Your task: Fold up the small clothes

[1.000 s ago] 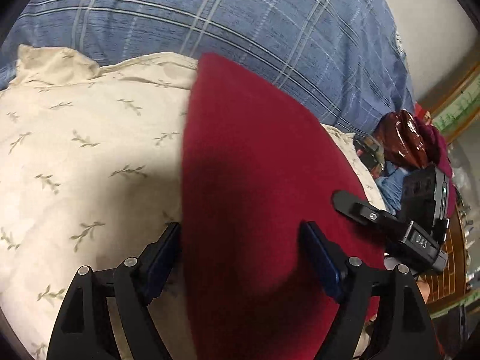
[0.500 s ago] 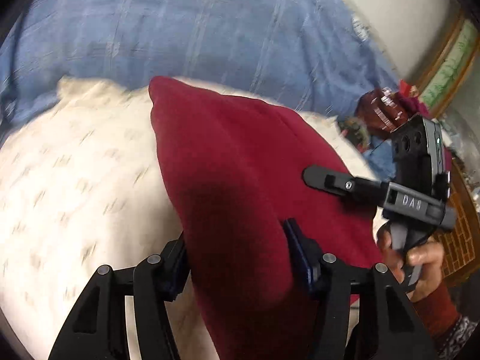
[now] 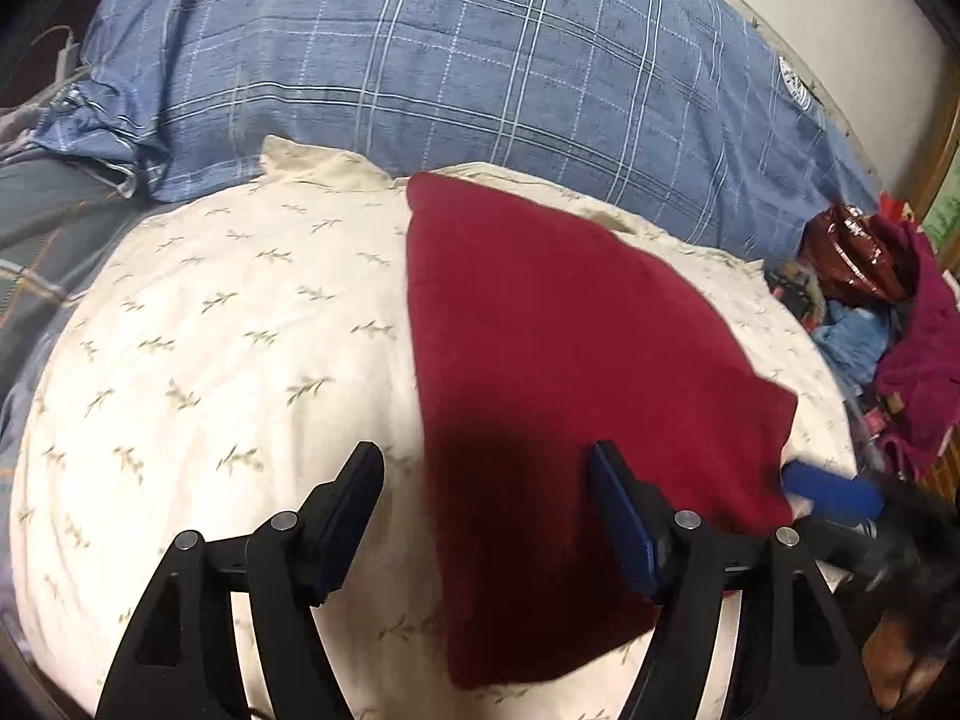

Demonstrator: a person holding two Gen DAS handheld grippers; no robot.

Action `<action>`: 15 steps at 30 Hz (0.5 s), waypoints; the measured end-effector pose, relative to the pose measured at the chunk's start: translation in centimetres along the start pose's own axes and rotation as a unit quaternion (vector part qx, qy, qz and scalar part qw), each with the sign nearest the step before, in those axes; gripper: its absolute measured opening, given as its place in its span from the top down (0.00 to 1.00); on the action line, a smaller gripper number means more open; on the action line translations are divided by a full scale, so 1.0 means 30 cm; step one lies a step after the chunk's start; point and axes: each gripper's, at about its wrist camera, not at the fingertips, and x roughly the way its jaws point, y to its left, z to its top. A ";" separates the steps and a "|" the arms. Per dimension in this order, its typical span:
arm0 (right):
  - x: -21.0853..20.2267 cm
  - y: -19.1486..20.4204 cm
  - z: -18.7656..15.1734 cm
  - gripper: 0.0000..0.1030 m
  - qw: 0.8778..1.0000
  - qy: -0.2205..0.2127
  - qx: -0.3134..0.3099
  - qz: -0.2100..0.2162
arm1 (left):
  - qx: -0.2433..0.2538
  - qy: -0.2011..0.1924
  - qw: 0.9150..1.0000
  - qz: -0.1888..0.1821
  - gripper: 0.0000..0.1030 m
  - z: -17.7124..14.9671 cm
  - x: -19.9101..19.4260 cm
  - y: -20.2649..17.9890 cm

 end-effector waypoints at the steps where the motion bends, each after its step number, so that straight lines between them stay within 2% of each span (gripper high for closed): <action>1: 0.026 -0.010 -0.017 0.62 1.000 0.011 -0.004 -0.029 | 0.002 -0.003 1.000 0.005 0.32 0.007 -0.018 -0.006; 3: 0.082 -0.048 -0.040 0.68 0.997 0.029 0.001 -0.067 | 0.004 -0.013 1.000 0.020 0.32 0.008 -0.031 -0.024; 5: 0.103 -0.088 -0.051 0.76 0.997 0.029 0.022 -0.075 | 0.005 -0.019 0.999 0.034 0.32 -0.011 -0.058 -0.036; 8: 0.056 -0.075 -0.044 0.72 0.998 0.005 0.041 -0.057 | 0.007 -0.033 0.998 0.045 0.32 -0.036 -0.100 -0.052; 10: 0.016 -0.038 -0.039 0.63 0.998 -0.013 0.031 -0.059 | 0.007 -0.038 0.998 0.055 0.32 -0.047 -0.126 -0.054; 12: -0.013 -0.007 -0.043 0.46 0.997 -0.021 0.020 -0.075 | 0.005 -0.046 0.997 0.058 0.32 -0.056 -0.146 -0.060; 14: -0.041 0.018 -0.045 0.34 0.994 -0.031 0.012 -0.101 | 0.007 -0.052 0.997 0.056 0.32 -0.077 -0.184 -0.076; 15: -0.050 0.026 -0.044 0.33 0.994 -0.034 0.009 -0.107 | 0.009 -0.057 0.997 0.057 0.32 -0.080 -0.197 -0.082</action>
